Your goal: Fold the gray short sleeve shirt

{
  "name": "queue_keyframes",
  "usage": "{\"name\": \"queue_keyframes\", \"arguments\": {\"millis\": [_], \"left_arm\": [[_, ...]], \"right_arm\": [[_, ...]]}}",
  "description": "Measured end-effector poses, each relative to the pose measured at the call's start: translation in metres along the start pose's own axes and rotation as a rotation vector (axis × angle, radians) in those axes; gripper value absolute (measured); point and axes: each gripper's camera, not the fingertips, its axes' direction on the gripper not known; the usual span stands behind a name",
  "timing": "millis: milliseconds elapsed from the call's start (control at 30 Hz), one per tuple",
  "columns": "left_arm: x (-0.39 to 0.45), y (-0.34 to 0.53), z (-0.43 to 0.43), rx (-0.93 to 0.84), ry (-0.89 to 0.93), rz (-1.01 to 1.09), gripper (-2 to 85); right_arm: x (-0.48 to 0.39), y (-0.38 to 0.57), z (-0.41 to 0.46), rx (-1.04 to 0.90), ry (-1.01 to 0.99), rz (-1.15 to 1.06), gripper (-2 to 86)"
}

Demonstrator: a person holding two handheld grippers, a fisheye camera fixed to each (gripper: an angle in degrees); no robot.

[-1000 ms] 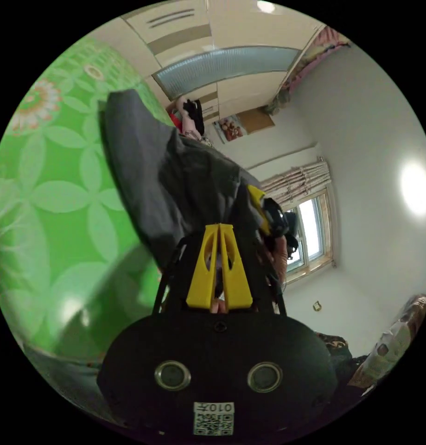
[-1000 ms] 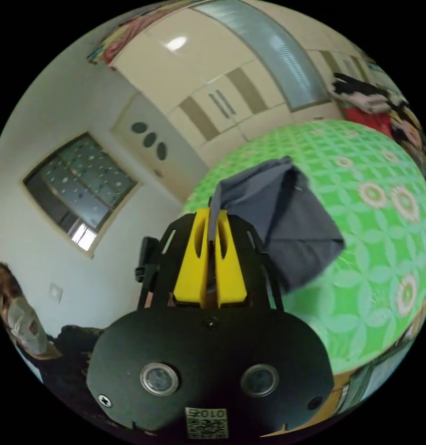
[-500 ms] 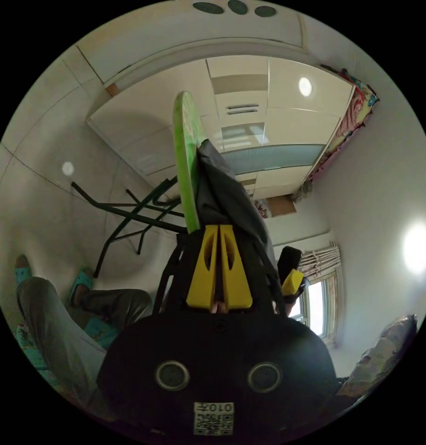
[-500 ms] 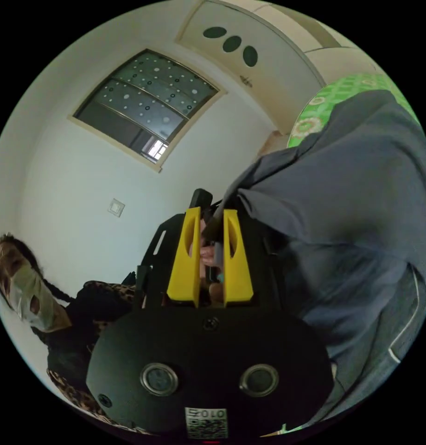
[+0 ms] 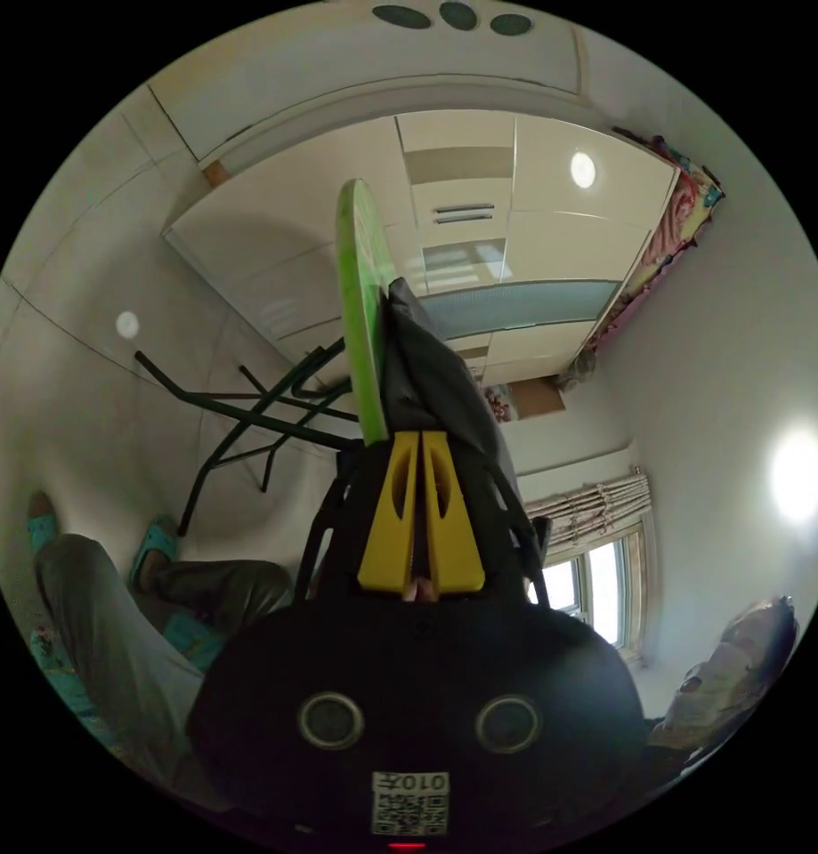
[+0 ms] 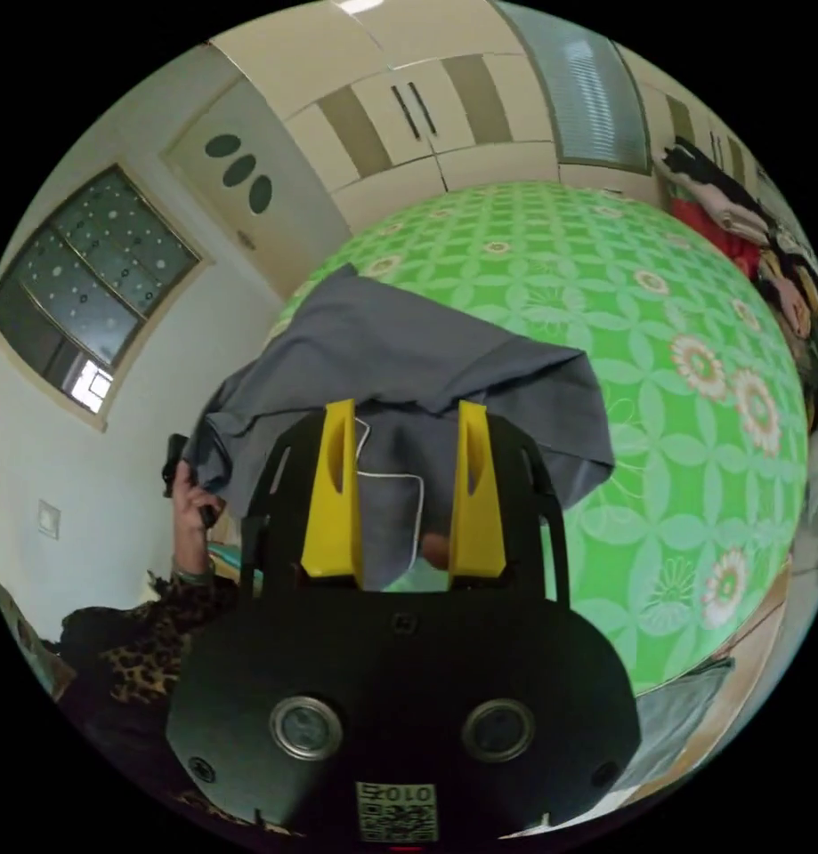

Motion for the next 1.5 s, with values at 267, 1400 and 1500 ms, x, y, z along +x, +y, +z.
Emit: {"name": "queue_keyframes", "arguments": {"millis": [267, 1400, 1500], "left_arm": [[0.008, 0.001, -0.005, 0.007, -0.046, 0.035, -0.2], [0.079, -0.071, 0.117, -0.18, -0.198, 0.248, -0.2], [0.093, -0.101, 0.148, -0.275, -0.279, 0.324, -0.2]], "right_arm": [[-0.143, -0.001, 0.064, 0.017, 0.792, -0.538, 6.6], [0.075, 0.031, -0.043, -0.055, -0.196, -0.018, 17.7], [0.041, 0.064, -0.029, -0.064, -0.125, -0.029, 16.3]]}}
